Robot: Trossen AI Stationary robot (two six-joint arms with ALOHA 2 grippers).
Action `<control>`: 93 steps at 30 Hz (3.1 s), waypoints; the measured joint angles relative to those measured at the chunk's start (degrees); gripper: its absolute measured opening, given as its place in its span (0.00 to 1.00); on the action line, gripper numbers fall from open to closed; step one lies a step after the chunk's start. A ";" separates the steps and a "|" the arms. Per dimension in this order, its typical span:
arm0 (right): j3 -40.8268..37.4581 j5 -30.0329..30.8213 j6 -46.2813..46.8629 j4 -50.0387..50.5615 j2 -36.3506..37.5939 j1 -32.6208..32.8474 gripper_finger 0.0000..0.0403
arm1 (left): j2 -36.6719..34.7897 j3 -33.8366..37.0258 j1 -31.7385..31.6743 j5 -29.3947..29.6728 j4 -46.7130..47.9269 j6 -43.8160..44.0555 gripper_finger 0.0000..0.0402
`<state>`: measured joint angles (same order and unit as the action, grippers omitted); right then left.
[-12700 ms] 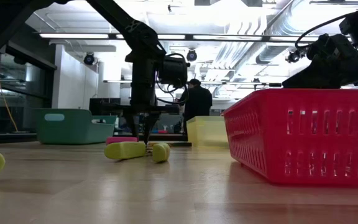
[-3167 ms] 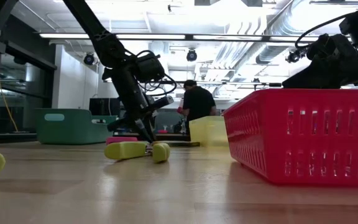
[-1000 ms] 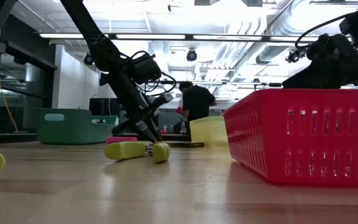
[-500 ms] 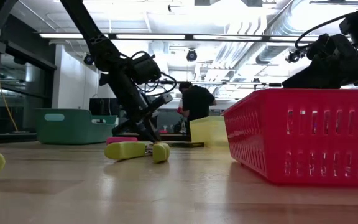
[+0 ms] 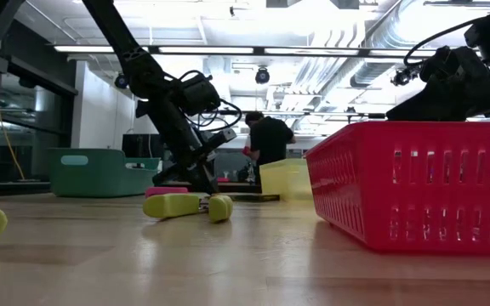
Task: Pick & Place School Supplies
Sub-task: Put the crayon box into the yellow bin
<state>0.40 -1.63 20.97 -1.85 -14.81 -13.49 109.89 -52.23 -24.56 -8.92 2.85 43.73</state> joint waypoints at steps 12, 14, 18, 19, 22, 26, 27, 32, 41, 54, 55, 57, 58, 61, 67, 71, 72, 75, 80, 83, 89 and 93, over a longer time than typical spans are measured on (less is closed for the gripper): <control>0.00 -0.02 0.00 0.00 0.02 0.01 0.27 | -1.50 0.28 -0.08 1.60 -0.27 -1.85 0.00; 0.00 -0.01 -0.01 -0.02 0.01 0.01 0.27 | -2.29 0.33 -0.04 2.16 -0.20 -2.65 0.00; 0.00 -0.02 0.00 -0.02 0.02 0.01 0.27 | -3.40 0.35 -0.02 3.10 -0.02 -3.49 0.00; 0.00 -0.01 0.00 0.00 0.01 0.01 0.27 | -3.64 0.35 -0.02 3.14 0.02 -3.49 0.00; 0.00 -0.01 -0.01 -0.01 0.00 0.00 0.27 | -3.93 0.35 -0.04 3.40 0.02 -3.90 0.00; 0.00 0.00 0.00 0.00 0.00 0.00 0.27 | -3.98 0.33 -0.07 3.29 -0.17 -3.97 0.00; 0.00 0.00 0.00 0.00 0.00 -0.01 0.27 | -3.98 0.33 -0.07 3.30 -0.28 -3.99 0.00; 0.00 0.00 0.00 0.00 0.02 0.00 0.27 | -4.58 0.33 -0.09 3.30 -0.44 -4.01 0.00; 0.00 0.00 0.00 0.00 0.02 0.01 0.27 | -8.11 0.50 -0.85 3.44 0.95 -5.84 0.00; 0.00 0.00 0.00 0.00 0.00 0.01 0.27 | -11.51 0.46 -0.91 4.16 0.40 -7.47 0.00; 0.00 0.00 0.00 0.00 0.02 0.01 0.27 | -11.80 0.44 -0.91 4.34 0.31 -7.49 0.00; 0.00 0.00 0.00 -0.02 0.00 0.01 0.27 | -12.28 0.39 -0.92 4.39 0.28 -7.50 0.00; 0.00 0.00 0.00 -0.01 0.01 0.00 0.27 | -12.51 0.39 -0.92 4.41 0.23 -7.55 0.00; 0.00 0.00 0.00 0.00 0.00 0.01 0.27 | -13.33 0.39 -0.92 4.54 0.17 -7.79 0.00; 0.00 0.00 0.00 0.00 0.00 0.00 0.27 | -15.99 0.37 -0.92 4.75 0.21 -9.35 0.00; 0.00 0.00 0.00 0.00 0.00 0.01 0.27 | -17.27 0.28 -0.92 4.74 0.28 -9.50 0.00; 0.00 0.00 0.00 0.00 0.02 -0.01 0.27 | -17.43 0.28 -0.92 4.74 0.28 -9.50 0.00; 0.00 0.00 0.00 0.00 0.01 0.01 0.27 | -17.53 0.28 -0.92 4.59 0.31 -9.50 0.00; 0.00 0.00 0.00 0.00 0.01 0.00 0.27 | -17.53 0.28 -0.73 2.69 -0.51 -9.49 0.00; 0.00 0.00 0.00 0.00 0.00 0.01 0.27 | -17.53 0.28 -0.20 2.45 -1.41 -9.48 0.00; 0.00 0.00 0.00 0.00 0.01 -0.01 0.27 | -17.53 0.24 0.48 1.09 -3.54 -9.50 0.00; 0.00 0.00 0.00 0.00 0.00 0.01 0.27 | -17.53 0.24 1.05 0.88 -4.32 -9.50 0.00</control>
<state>0.40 -1.63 20.97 -1.85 -14.81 -13.48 92.36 -51.99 -23.50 -8.04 -1.47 34.24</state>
